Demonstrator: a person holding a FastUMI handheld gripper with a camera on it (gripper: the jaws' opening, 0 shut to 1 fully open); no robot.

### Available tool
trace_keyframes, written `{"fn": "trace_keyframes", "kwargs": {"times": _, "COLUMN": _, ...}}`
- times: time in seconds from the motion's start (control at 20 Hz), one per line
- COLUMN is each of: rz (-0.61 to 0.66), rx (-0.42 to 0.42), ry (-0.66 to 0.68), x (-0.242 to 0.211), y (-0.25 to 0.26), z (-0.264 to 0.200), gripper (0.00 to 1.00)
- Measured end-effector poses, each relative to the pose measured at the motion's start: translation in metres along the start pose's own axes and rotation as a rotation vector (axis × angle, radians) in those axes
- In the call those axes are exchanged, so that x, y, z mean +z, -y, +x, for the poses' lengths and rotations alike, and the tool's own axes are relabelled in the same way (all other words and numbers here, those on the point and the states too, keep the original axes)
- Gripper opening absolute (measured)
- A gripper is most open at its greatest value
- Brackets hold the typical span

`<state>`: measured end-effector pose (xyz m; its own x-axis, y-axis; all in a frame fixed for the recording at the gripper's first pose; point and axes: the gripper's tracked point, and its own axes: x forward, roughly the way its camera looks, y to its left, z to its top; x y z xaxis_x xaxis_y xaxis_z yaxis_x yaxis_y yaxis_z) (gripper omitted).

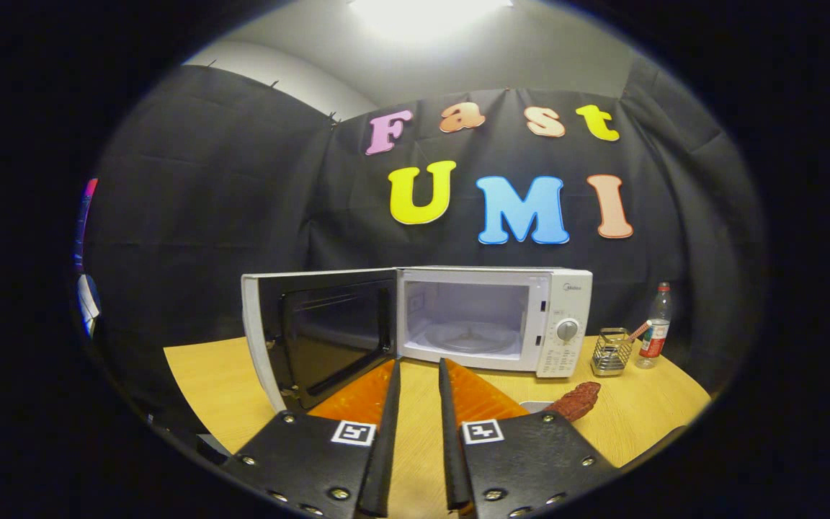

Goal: Open the microwave, put the food inside, and close the microwave door.

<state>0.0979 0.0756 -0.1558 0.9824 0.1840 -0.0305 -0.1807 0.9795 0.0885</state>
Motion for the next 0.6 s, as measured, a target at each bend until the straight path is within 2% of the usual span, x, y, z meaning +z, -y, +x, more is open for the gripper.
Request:
{"fn": "trace_keyframes", "kwargs": {"times": 0.05, "rz": 0.017, "rx": -0.028, "ry": 0.000, "x": -0.001, "y": 0.015, "z": 0.000, "gripper": 0.41}}
{"fn": "trace_keyframes", "kwargs": {"times": 0.1, "rz": 0.033, "rx": -0.066, "ry": -0.003, "x": -0.003, "y": 0.032, "z": 0.001, "gripper": 0.46}}
{"fn": "trace_keyframes", "kwargs": {"times": 0.15, "rz": 0.044, "rx": -0.102, "ry": -0.005, "x": -0.005, "y": 0.047, "z": 0.002, "gripper": 0.60}}
{"fn": "trace_keyframes", "kwargs": {"times": 0.2, "rz": 0.051, "rx": -0.129, "ry": -0.009, "x": -0.007, "y": 0.062, "z": 0.002, "gripper": 0.66}}
{"fn": "trace_keyframes", "kwargs": {"times": 0.25, "rz": 0.055, "rx": -0.152, "ry": -0.017, "x": -0.012, "y": 0.072, "z": 0.003, "gripper": 0.78}}
{"fn": "trace_keyframes", "kwargs": {"times": 0.35, "rz": 0.064, "rx": -0.185, "ry": -0.034, "x": -0.019, "y": 0.094, "z": 0.009, "gripper": 0.91}}
{"fn": "trace_keyframes", "kwargs": {"times": 0.45, "rz": 0.102, "rx": -0.193, "ry": -0.071, "x": -0.032, "y": 0.117, "z": 0.020, "gripper": 0.96}}
{"fn": "trace_keyframes", "kwargs": {"times": 0.6, "rz": 0.203, "rx": -0.210, "ry": -0.117, "x": -0.044, "y": 0.153, "z": 0.035, "gripper": 0.96}}
